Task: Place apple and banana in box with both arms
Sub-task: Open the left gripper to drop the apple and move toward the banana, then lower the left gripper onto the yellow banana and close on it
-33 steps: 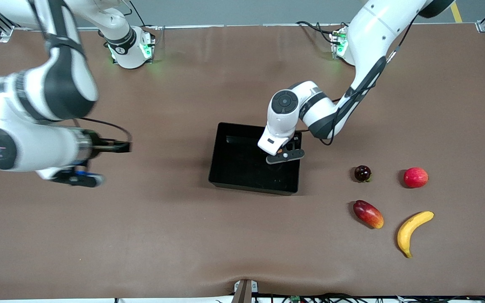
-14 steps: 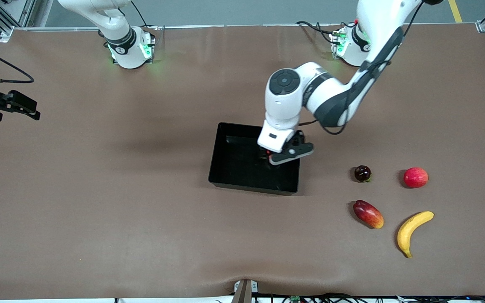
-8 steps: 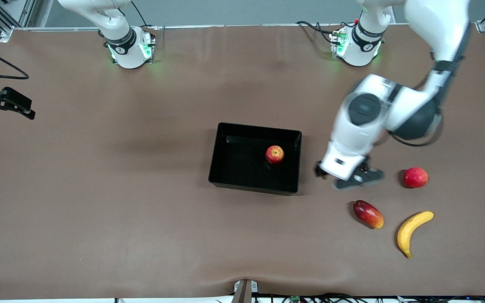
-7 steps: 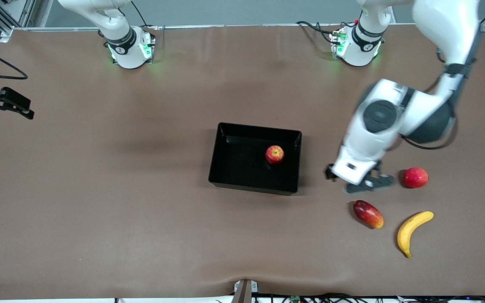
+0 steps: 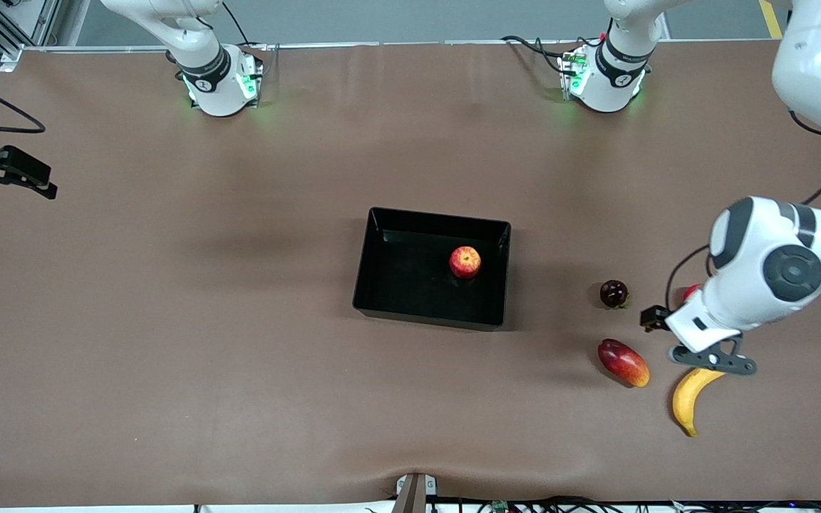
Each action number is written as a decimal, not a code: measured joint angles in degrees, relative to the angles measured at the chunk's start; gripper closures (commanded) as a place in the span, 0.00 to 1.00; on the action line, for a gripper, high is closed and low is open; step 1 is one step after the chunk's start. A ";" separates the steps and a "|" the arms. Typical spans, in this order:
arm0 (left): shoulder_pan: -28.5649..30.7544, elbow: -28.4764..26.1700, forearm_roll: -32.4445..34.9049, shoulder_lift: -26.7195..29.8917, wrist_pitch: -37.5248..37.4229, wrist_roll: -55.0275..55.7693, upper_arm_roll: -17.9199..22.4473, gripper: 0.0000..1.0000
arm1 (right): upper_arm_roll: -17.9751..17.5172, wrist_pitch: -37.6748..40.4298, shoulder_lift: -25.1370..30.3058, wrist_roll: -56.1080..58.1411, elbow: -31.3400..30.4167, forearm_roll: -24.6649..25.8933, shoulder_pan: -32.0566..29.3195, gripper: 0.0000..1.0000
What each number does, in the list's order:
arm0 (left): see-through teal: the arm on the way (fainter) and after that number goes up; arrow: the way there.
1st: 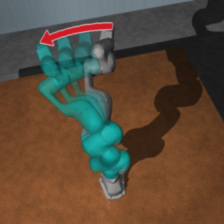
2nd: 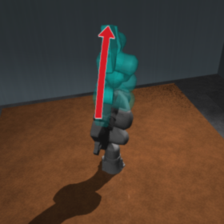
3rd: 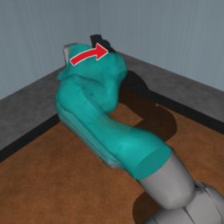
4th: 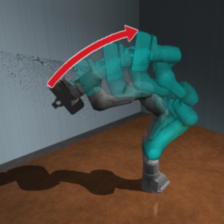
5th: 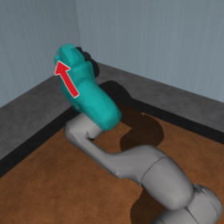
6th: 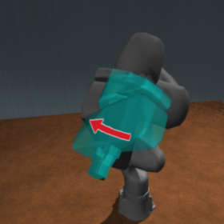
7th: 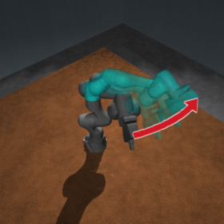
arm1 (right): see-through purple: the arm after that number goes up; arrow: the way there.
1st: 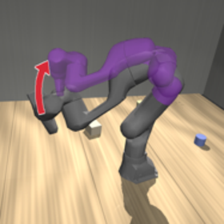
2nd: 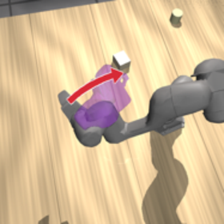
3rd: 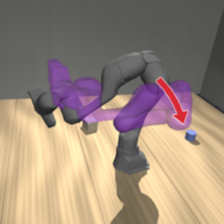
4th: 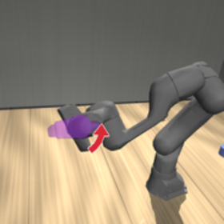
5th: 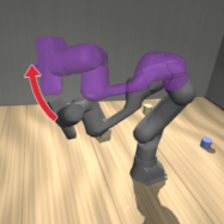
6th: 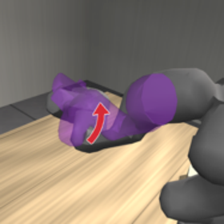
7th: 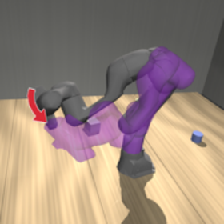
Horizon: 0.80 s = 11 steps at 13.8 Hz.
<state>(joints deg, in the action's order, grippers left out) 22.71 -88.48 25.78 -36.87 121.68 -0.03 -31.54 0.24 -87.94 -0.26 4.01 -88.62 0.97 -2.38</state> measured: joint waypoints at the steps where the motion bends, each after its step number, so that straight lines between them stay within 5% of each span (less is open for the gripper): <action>1: 0.01 1.13 0.00 -1.30 1.14 -3.66 0.94 0.00 | -0.11 0.00 0.00 0.00 0.00 0.00 0.00 0.00; 11: -0.15 2.99 0.00 -11.71 23.11 -31.60 9.79 0.00 | -1.13 -1.14 0.00 0.09 0.32 0.01 2.10 0.00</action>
<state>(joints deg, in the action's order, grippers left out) 22.56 -85.48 25.78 -48.58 144.80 -31.63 -21.75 -0.89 -89.08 -0.26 4.10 -88.30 0.98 -0.28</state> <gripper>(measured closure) 0.000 0.000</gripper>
